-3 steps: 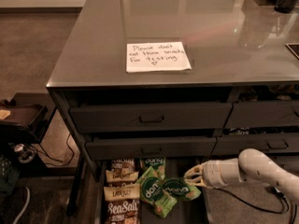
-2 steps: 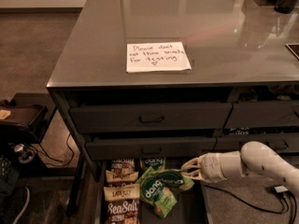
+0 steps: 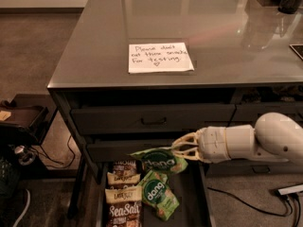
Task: Pick green rice chip bag from bottom drawer and place on counter
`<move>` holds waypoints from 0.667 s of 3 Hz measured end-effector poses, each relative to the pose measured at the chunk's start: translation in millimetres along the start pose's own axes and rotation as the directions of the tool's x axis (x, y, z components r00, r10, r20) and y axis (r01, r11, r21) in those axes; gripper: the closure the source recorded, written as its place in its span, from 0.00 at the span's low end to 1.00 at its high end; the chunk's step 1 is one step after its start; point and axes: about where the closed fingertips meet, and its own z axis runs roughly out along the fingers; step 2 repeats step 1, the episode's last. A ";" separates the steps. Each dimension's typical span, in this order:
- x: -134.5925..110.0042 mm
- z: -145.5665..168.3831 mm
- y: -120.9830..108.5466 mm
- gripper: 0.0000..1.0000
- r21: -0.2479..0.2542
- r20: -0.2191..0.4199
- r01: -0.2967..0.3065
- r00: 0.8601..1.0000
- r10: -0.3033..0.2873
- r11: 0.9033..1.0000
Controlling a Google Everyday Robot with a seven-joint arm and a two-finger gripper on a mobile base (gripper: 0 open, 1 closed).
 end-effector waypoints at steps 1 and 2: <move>-7.8 1.5 -2.8 1.00 -0.001 0.006 0.010 1.000 -0.010 1.000; -7.8 1.5 -2.8 1.00 -0.001 0.006 0.010 1.000 -0.010 1.000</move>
Offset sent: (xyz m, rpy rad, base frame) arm 0.0000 0.0000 0.0000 0.0000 0.0000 0.0000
